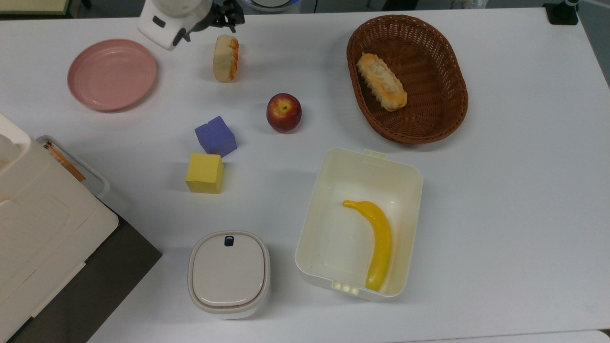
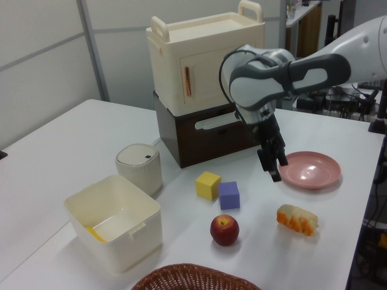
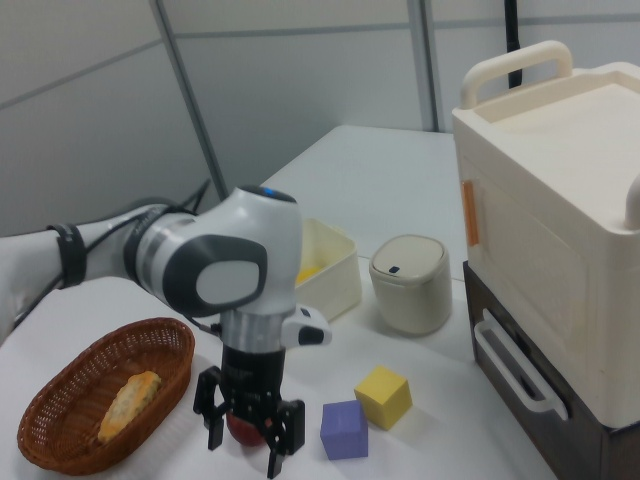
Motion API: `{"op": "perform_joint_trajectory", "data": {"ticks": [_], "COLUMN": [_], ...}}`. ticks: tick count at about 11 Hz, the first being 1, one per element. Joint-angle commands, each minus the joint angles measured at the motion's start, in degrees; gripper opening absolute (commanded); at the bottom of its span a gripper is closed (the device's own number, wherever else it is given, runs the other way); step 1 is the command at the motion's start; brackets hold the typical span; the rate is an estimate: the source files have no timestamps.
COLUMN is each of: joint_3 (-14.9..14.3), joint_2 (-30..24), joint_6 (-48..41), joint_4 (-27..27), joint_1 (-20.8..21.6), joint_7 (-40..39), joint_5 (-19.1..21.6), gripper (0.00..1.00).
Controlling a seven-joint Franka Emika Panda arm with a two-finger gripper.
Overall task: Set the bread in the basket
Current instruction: 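Lower the open gripper over the bread roll, then close the gripper on the bread roll and lift it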
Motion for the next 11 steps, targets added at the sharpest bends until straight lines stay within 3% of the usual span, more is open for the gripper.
{"op": "perform_joint_trajectory", "data": {"ticks": [1,6,7,9,11], "joint_3": [0.0,0.4,0.4,0.5,0.5], "joint_2": [4.1,11.5,12.4,14.4,14.6], "joint_6": [2.0,3.2,3.4,3.6,4.2], "joint_4": [-1.5,-1.3,-1.3,-1.2,-0.9], "joint_1": [1.0,1.1,1.6,3.1,3.6], "joint_7": [-0.4,1.2,1.1,1.2,1.4], "joint_5": [-0.9,-5.2,-5.4,-6.7,-7.2], "gripper": [1.00,1.00,0.96,0.74,0.23]}}
